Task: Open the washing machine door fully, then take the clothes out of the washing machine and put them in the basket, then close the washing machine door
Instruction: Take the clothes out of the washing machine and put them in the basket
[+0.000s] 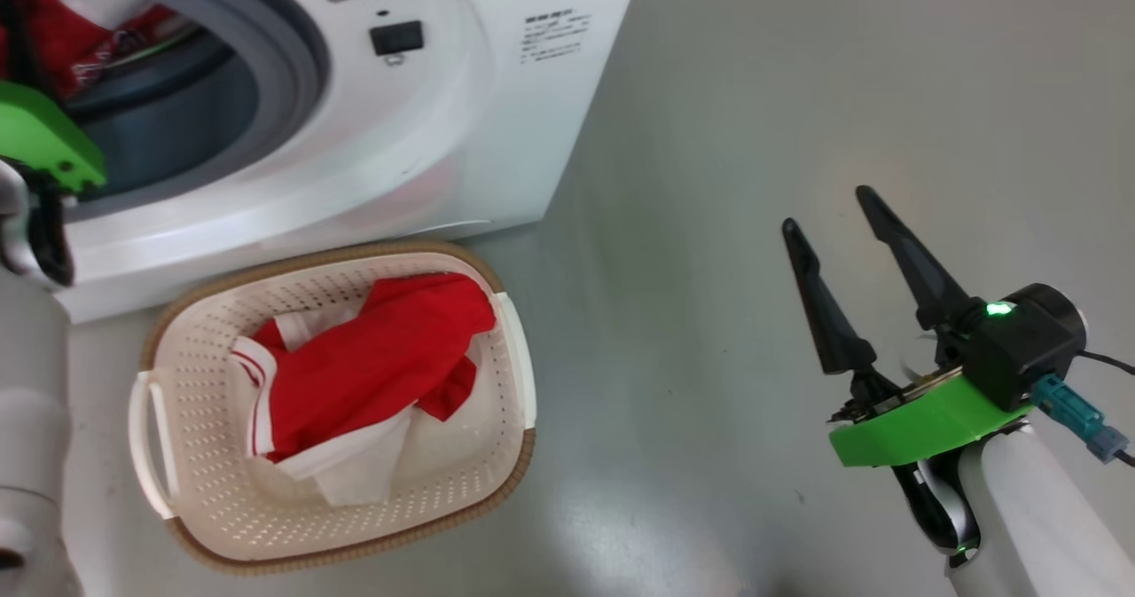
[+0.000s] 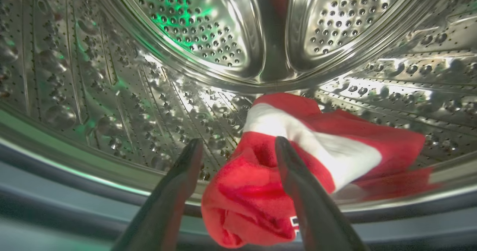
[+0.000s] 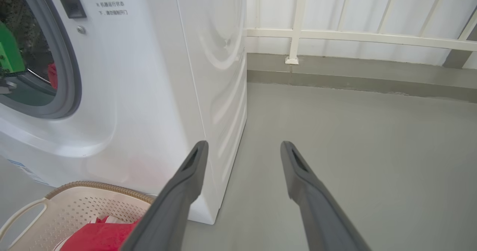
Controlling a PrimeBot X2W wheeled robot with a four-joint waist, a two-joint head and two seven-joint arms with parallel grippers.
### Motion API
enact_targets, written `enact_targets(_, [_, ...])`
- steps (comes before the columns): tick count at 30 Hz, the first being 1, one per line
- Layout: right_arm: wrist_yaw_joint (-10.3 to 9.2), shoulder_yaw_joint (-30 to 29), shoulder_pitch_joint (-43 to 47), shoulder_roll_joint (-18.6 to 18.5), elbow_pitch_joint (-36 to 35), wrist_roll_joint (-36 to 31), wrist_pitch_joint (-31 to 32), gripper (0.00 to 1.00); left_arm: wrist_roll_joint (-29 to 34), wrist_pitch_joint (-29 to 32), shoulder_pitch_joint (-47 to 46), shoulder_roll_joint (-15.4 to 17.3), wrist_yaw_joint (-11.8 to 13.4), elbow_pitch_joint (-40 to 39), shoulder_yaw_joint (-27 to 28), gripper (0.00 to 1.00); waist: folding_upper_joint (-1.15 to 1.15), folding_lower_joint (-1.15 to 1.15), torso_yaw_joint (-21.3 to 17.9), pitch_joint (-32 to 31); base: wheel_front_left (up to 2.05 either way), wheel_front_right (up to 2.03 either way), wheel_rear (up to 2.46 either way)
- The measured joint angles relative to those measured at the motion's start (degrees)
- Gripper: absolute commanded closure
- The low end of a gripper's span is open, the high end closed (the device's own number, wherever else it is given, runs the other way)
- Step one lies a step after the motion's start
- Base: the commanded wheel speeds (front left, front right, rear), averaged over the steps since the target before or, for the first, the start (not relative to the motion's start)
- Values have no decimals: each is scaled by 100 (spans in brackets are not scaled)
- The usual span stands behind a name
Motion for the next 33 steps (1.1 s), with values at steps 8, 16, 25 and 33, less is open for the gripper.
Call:
enact_targets(8, [0, 45, -1, 2, -11, 55, 0, 0, -68, 628, -266, 10, 18, 554, -8, 0, 0, 0, -121, 129, 0, 0, 0])
enact_targets(16, [0, 55, -101, 12, -43, 94, 0, 0, 24, 1113, -279, 56, 108, 662, -249, 0, 0, 0, -129, 143, 0, 0, 0])
enact_targets(25, [0, 51, -109, 143, -37, 113, 0, 0, -19, 809, -293, 54, -92, 658, -286, 100, 0, 0, -154, 150, 0, 0, 0])
enact_targets(33, [0, 2, -138, 141, -31, 112, -1, 0, -24, 76, -180, 52, -294, 447, -398, 100, 0, 0, -122, 60, 0, 0, 0])
